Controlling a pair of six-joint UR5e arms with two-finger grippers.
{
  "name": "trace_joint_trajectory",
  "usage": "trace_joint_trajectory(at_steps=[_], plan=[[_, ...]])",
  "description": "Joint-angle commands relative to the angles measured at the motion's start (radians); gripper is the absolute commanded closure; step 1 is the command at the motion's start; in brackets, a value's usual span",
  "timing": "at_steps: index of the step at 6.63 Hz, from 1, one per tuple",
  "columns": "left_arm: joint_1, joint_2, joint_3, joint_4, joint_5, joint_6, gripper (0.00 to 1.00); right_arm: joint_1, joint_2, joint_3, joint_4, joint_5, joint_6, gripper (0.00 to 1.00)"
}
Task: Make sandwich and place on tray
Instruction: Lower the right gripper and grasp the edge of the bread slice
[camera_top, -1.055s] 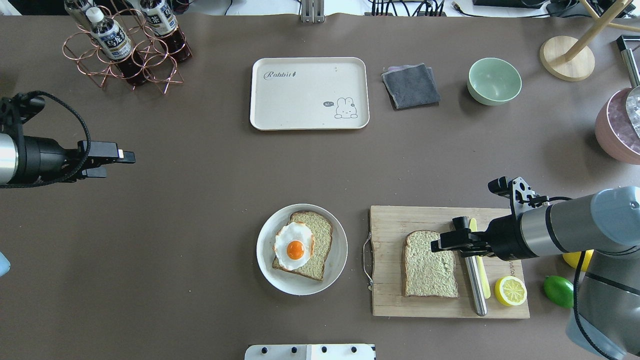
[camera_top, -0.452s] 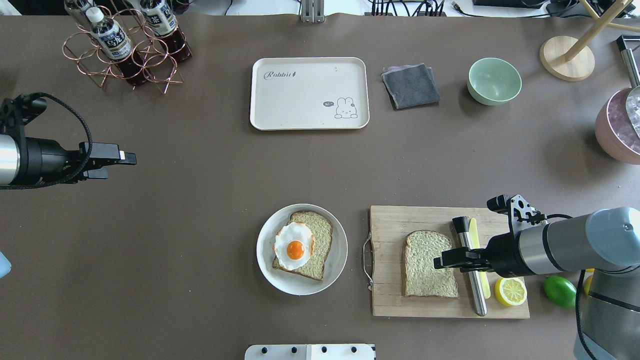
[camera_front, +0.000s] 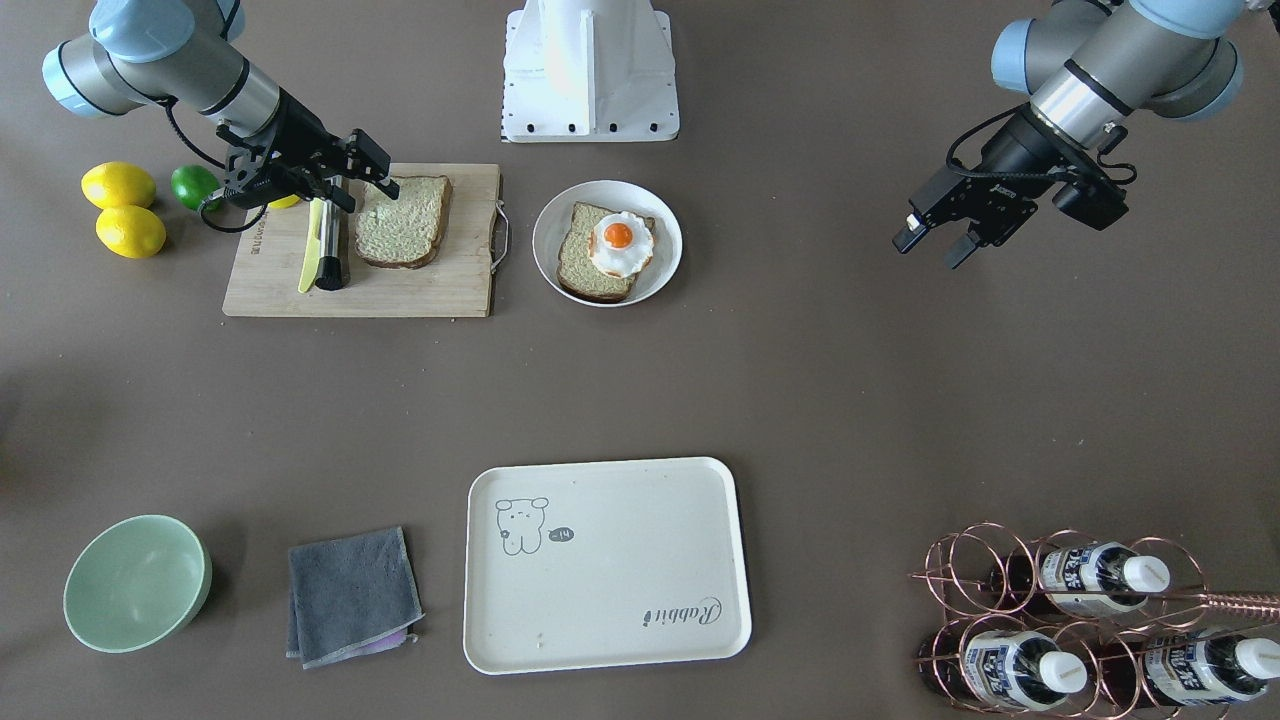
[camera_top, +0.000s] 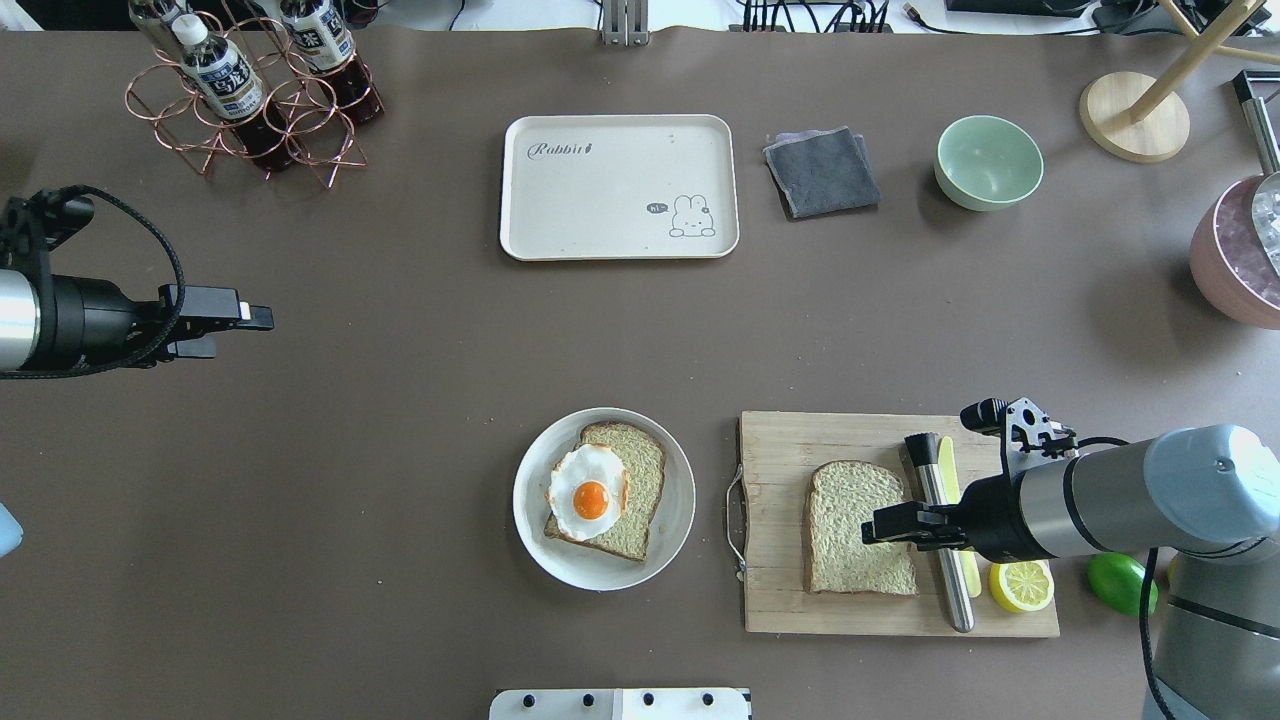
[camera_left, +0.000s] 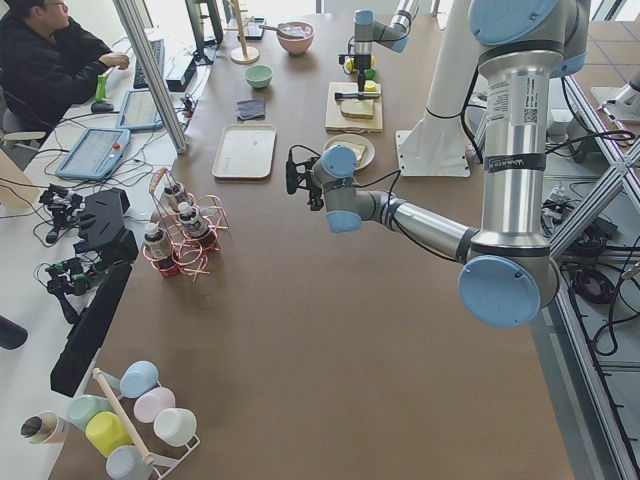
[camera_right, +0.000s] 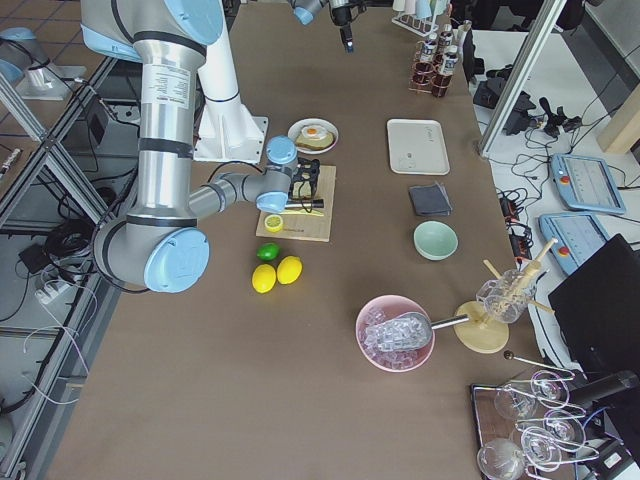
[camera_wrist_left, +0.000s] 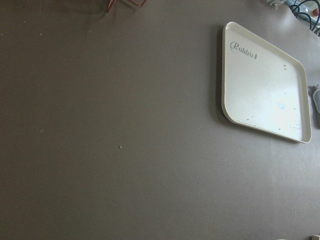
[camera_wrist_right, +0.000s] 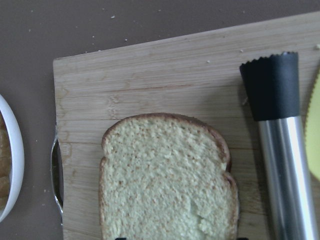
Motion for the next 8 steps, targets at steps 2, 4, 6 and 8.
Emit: trace_joint_trajectory(at_steps=[2, 4, 6, 8], plan=[[0.001, 0.001, 0.002, 0.000, 0.000, 0.002, 0.02, -0.019, 0.004, 0.030, -0.079, -0.029, 0.000, 0.24], [0.001, 0.000, 0.003, 0.000, 0.000, 0.002, 0.02, -0.002, 0.014, 0.068, -0.184, -0.029, -0.008, 0.25], [0.001, -0.002, 0.005, 0.000, 0.000, 0.002, 0.02, -0.008, 0.095, 0.085, -0.347, -0.048, -0.012, 0.26], [0.001, -0.003, 0.008, 0.000, 0.000, 0.002, 0.02, -0.007, 0.093, 0.085, -0.350, -0.063, -0.014, 0.30]])
